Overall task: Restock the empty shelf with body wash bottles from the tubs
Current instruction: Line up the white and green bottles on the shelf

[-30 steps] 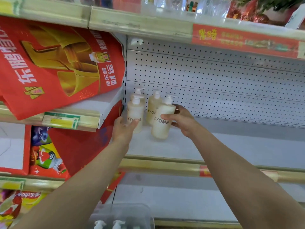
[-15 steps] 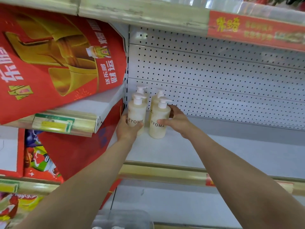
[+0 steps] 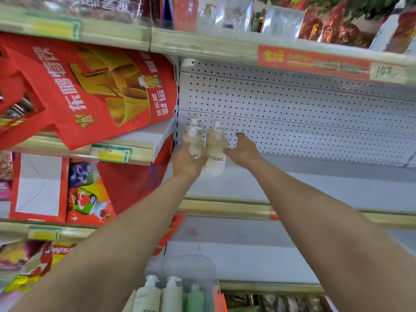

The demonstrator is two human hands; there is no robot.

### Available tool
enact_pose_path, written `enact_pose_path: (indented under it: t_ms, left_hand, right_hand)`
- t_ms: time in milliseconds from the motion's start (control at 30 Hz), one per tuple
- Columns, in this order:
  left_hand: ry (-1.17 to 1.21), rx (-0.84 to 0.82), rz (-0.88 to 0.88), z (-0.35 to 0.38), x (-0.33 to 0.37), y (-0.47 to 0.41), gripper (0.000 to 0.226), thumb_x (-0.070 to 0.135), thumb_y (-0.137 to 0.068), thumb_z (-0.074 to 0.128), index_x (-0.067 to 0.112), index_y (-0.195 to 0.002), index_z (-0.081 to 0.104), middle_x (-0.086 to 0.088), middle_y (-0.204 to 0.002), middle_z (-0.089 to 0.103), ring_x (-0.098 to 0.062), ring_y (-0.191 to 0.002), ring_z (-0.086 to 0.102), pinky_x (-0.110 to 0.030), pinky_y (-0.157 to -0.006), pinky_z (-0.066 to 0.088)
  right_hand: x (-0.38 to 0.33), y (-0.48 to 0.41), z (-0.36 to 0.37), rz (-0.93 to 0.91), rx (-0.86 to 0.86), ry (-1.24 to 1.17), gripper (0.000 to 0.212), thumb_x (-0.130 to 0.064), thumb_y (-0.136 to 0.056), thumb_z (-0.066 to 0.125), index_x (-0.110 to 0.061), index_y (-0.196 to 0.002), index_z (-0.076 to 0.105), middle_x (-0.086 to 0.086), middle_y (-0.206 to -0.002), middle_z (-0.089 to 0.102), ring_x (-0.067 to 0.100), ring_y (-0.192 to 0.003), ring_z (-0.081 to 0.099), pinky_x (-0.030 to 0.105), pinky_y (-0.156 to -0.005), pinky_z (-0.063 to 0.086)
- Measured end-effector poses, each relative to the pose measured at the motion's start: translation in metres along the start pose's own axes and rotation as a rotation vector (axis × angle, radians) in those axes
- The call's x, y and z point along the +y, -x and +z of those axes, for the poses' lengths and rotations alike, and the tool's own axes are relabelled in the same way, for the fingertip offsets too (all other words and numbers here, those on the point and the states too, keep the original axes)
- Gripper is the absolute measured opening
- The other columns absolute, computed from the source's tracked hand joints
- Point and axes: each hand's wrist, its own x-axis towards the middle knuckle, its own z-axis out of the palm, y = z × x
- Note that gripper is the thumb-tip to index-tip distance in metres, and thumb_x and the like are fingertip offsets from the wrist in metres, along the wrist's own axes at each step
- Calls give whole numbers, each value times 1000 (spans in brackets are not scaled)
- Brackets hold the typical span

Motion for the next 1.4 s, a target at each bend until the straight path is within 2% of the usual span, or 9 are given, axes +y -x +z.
enact_pose_path:
  t_ms: [67,200,333,533,767,933,1100,1233,1400]
  left_hand:
    - [-86,1,87,-18,12,13,63,31,-87,71,14,-142,46,-8,-134,58,-28,-124,53,-27,-89,41]
    - [-295,95,249,-63,28,32,42,33,-79,73,20,-116,58,-6,-112,64,-29,-110,57,-40,-89,48]
    - [-571,147,299,-102,31,54,55,42,-81,67,21,-129,49,-10,-129,56,-33,-122,48,-43,-99,39]
    - [-619,125,181,-134,17,102,63,51,-92,52,19,-146,38,-10,-153,34,-35,-137,31,-46,-107,33]
    - [-633,65,75,-144,-47,137,62,52,-93,47,16,-143,41,-13,-150,38,-35,-137,33,-45,-112,29]
    - [-636,-5,-31,-139,-114,169,62,52,-92,49,12,-140,45,-17,-144,45,-41,-132,38,-49,-109,34]
    - [-621,-113,-194,-123,-177,202,61,51,-94,50,11,-140,47,-17,-138,52,-37,-127,48,-43,-103,39]
    - [-549,-237,-358,-105,-239,221,60,62,-88,44,20,-128,56,-12,-125,63,-34,-116,57,-42,-93,47]
    - [-491,-314,-401,-81,-261,244,54,46,-93,58,14,-135,52,-9,-120,67,-29,-114,59,-30,-85,40]
  right_hand:
    - [-13,20,-11,-75,28,84,79,-32,-90,67,-16,-155,25,13,-147,44,30,-135,43,40,-102,43]
    - [-41,64,-31,-246,90,242,73,-35,-89,65,-25,-153,30,10,-152,40,30,-140,35,45,-107,40]
    - [-63,105,-39,-316,103,371,69,-40,-92,60,-29,-153,31,5,-155,36,26,-143,31,43,-108,38]
    - [-71,159,-21,-289,29,352,66,-52,-95,51,-30,-153,30,4,-158,33,27,-144,29,45,-109,34]
    - [-49,208,35,-221,-109,275,67,-50,-95,51,-23,-153,32,8,-153,40,29,-139,36,46,-107,39]
    - [-26,234,92,-146,-230,211,64,-48,-93,56,-20,-148,40,11,-150,45,31,-138,40,42,-108,39]
    - [2,254,147,-83,-430,207,57,-39,-97,54,-7,-143,46,17,-145,50,33,-132,47,36,-105,39]
    - [40,264,193,120,-606,89,70,-50,-95,57,-12,-150,37,9,-153,43,27,-138,43,30,-107,37]
    - [80,276,243,362,-749,-103,70,-52,-86,67,-18,-144,46,2,-143,54,24,-122,56,34,-96,49]
